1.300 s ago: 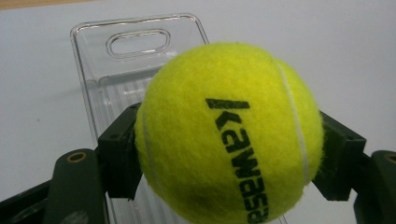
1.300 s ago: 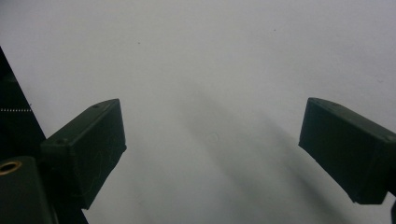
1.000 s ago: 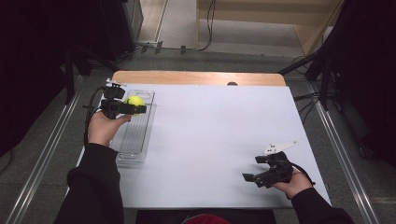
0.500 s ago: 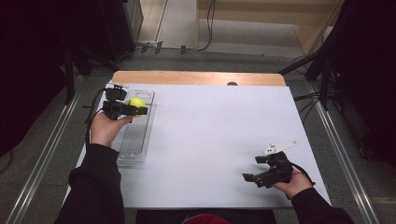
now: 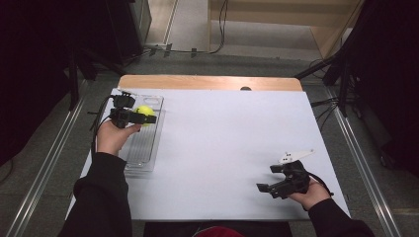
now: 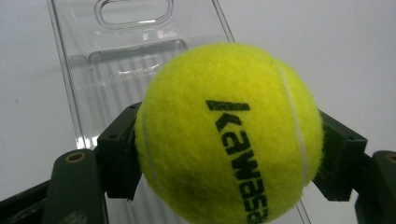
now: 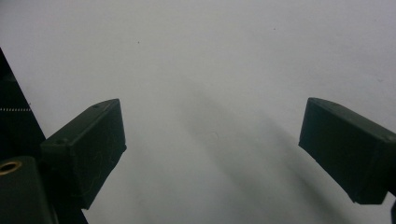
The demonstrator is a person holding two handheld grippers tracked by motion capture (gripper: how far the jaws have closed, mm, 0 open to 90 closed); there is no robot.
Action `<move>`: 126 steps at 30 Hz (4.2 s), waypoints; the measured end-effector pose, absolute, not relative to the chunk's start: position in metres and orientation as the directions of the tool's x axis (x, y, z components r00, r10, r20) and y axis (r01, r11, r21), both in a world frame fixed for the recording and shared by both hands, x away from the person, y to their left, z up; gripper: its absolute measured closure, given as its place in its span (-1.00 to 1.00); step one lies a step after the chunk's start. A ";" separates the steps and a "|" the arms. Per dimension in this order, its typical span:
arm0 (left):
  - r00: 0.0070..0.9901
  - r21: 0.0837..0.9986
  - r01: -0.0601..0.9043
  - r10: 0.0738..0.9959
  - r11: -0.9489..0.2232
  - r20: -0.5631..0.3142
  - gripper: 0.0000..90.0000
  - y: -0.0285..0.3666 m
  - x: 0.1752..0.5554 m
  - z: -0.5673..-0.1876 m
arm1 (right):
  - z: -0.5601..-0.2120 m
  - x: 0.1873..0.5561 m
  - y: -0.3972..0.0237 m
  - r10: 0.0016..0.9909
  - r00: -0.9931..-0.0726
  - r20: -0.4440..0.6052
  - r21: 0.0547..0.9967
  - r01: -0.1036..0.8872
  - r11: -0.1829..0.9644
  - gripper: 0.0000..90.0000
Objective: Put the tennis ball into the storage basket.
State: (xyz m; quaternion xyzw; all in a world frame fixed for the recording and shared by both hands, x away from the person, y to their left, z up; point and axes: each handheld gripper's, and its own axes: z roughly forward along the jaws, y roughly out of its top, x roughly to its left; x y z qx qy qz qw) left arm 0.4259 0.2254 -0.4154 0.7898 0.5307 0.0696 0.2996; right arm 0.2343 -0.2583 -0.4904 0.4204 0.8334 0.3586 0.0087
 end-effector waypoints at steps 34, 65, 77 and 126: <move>0.496 0.609 0.751 0.827 -0.255 -0.265 -0.47 0.216 0.416 -0.391 | -0.491 0.234 -0.258 0.706 -0.649 0.284 0.605 0.693 0.393 -0.88; 0.625 0.610 0.710 0.713 -0.352 -0.317 -0.47 0.183 0.396 -0.383 | -0.490 0.234 -0.259 0.705 -0.650 0.283 0.607 0.691 0.393 -0.88; 0.661 0.618 0.686 0.685 -0.384 -0.308 -0.47 0.177 0.383 -0.392 | -0.490 0.234 -0.259 0.705 -0.650 0.284 0.608 0.690 0.392 -0.88; 0.717 0.614 0.649 0.631 -0.450 -0.296 -0.47 0.164 0.338 -0.429 | -0.488 0.234 -0.261 0.720 -0.632 0.287 0.615 0.698 0.367 -0.88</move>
